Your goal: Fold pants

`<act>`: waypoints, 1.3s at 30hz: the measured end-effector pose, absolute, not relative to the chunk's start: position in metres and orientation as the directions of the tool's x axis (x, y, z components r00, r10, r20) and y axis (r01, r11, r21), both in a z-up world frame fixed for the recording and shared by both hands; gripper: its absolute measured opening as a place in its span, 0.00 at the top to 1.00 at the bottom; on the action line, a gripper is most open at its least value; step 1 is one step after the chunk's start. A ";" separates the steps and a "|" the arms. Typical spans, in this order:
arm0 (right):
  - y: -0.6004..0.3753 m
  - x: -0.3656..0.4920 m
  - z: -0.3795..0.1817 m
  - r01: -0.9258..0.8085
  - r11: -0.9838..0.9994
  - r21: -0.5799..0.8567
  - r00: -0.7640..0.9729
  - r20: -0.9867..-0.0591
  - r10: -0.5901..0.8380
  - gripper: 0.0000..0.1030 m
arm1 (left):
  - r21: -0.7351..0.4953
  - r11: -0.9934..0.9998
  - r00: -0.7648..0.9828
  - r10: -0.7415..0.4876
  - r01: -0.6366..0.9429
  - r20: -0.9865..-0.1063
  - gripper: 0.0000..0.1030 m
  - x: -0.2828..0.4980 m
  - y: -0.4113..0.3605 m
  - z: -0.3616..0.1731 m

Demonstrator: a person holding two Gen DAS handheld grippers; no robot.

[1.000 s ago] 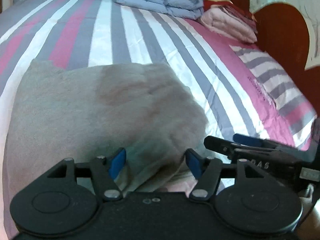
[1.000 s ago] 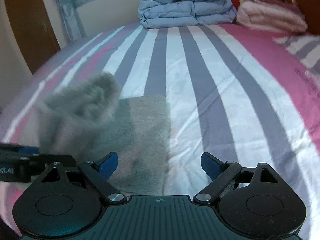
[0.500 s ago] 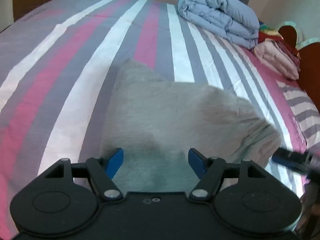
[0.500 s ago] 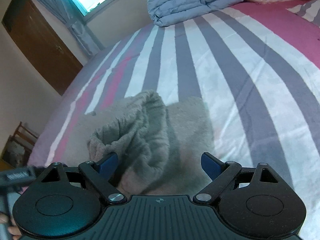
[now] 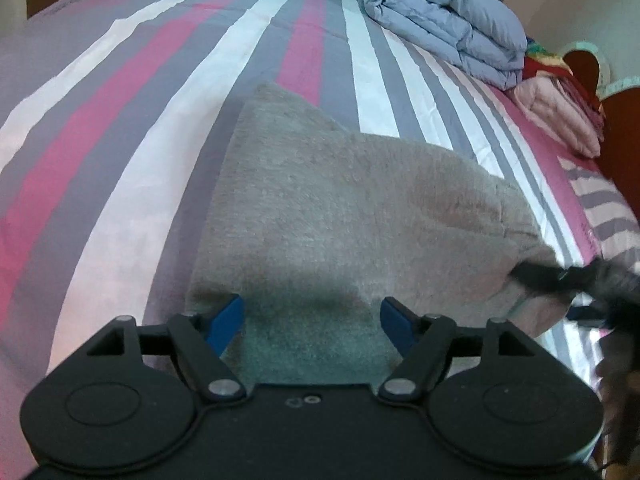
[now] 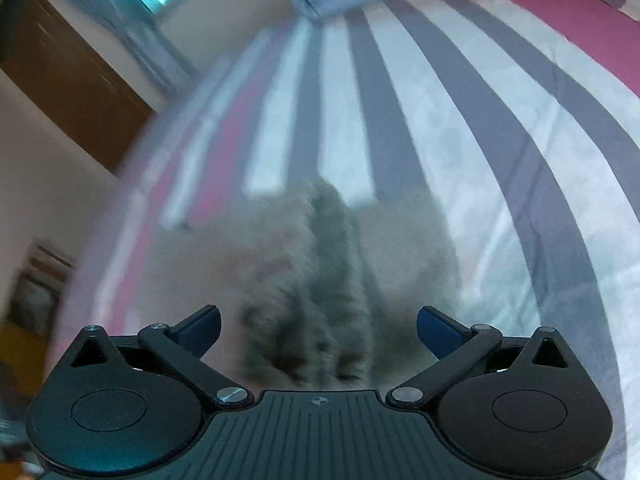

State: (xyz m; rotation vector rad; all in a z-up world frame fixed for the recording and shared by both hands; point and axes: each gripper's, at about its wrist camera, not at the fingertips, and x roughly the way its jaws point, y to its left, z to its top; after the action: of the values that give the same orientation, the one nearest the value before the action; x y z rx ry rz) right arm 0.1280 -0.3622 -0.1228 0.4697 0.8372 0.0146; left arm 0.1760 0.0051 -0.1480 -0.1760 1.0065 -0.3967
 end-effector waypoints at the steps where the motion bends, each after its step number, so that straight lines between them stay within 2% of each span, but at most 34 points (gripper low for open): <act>1: -0.361 0.131 -0.129 0.172 0.900 0.400 0.656 -0.728 0.198 0.00 | -0.329 0.913 0.471 -0.406 0.240 -0.783 0.34 0.176 0.007 -0.148; 4: -0.361 0.133 -0.143 0.141 0.856 0.498 0.639 -0.706 0.306 0.00 | -0.331 0.913 0.470 -0.406 0.238 -0.784 0.34 0.177 0.006 -0.148; 5: -0.359 0.134 -0.145 0.125 0.840 0.528 0.631 -0.696 0.343 0.14 | -0.326 0.916 0.473 -0.400 0.233 -0.785 0.34 0.177 0.005 -0.148; 6: -0.356 0.135 -0.148 0.111 0.829 0.549 0.617 -0.692 0.375 0.34 | -0.323 0.918 0.475 -0.396 0.231 -0.786 0.34 0.177 0.005 -0.148; 7: -0.355 0.135 -0.149 0.114 0.828 0.549 0.610 -0.697 0.378 0.46 | -0.326 0.917 0.474 -0.398 0.230 -0.785 0.34 0.177 0.006 -0.148; 9: -0.358 0.131 -0.149 0.095 0.814 0.573 0.628 -0.669 0.398 0.56 | -0.330 0.917 0.476 -0.398 0.224 -0.784 0.34 0.177 0.006 -0.148; 10: -0.361 0.128 -0.148 0.093 0.805 0.586 0.638 -0.656 0.404 0.67 | -0.334 0.916 0.476 -0.402 0.224 -0.782 0.34 0.177 0.007 -0.148; 11: -0.364 0.124 -0.146 0.095 0.790 0.606 0.654 -0.636 0.409 0.69 | -0.338 0.914 0.477 -0.406 0.225 -0.780 0.34 0.177 0.007 -0.147; 14: -0.362 0.112 -0.133 0.075 0.778 0.623 0.697 -0.590 0.406 0.71 | -0.331 0.917 0.480 -0.399 0.223 -0.781 0.34 0.178 0.007 -0.147; 20: -0.350 0.094 -0.088 -0.036 0.846 0.533 0.775 -0.520 0.360 0.71 | -0.345 0.908 0.501 -0.418 0.236 -0.758 0.31 0.174 0.003 -0.135; 23: -0.357 0.081 -0.088 -0.025 0.872 0.489 0.786 -0.530 0.319 0.71 | -0.345 0.902 0.490 -0.431 0.259 -0.757 0.31 0.173 -0.005 -0.134; 27: -0.376 0.070 -0.119 0.075 0.897 0.435 0.766 -0.602 0.227 0.71 | -0.322 0.904 0.481 -0.423 0.280 -0.768 0.28 0.169 -0.018 -0.141; 30: -0.379 0.074 -0.152 0.138 0.915 0.379 0.717 -0.675 0.172 0.63 | -0.240 0.916 0.489 -0.377 0.321 -0.787 0.28 0.164 -0.029 -0.145; 31: -0.384 0.073 -0.150 0.154 0.910 0.386 0.727 -0.668 0.161 0.55 | -0.230 0.915 0.490 -0.375 0.331 -0.787 0.28 0.162 -0.029 -0.144; 32: -0.385 0.073 -0.146 0.166 0.907 0.388 0.729 -0.667 0.152 0.51 | -0.238 0.914 0.489 -0.381 0.330 -0.784 0.28 0.160 -0.027 -0.141; 35: -0.386 0.064 -0.127 0.143 0.923 0.357 0.744 -0.654 0.138 0.50 | -0.302 0.910 0.497 -0.410 0.285 -0.765 0.28 0.159 -0.012 -0.133; 39: -0.383 0.049 -0.101 0.138 0.932 0.335 0.808 -0.582 0.090 0.50 | -0.311 0.911 0.507 -0.410 0.271 -0.758 0.28 0.162 -0.005 -0.128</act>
State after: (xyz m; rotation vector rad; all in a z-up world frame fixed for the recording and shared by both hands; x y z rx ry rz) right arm 0.0489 -0.3826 -0.1009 0.3762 0.6336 -0.0264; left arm 0.1619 -0.0053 -0.1276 -0.1595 0.9554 -0.4126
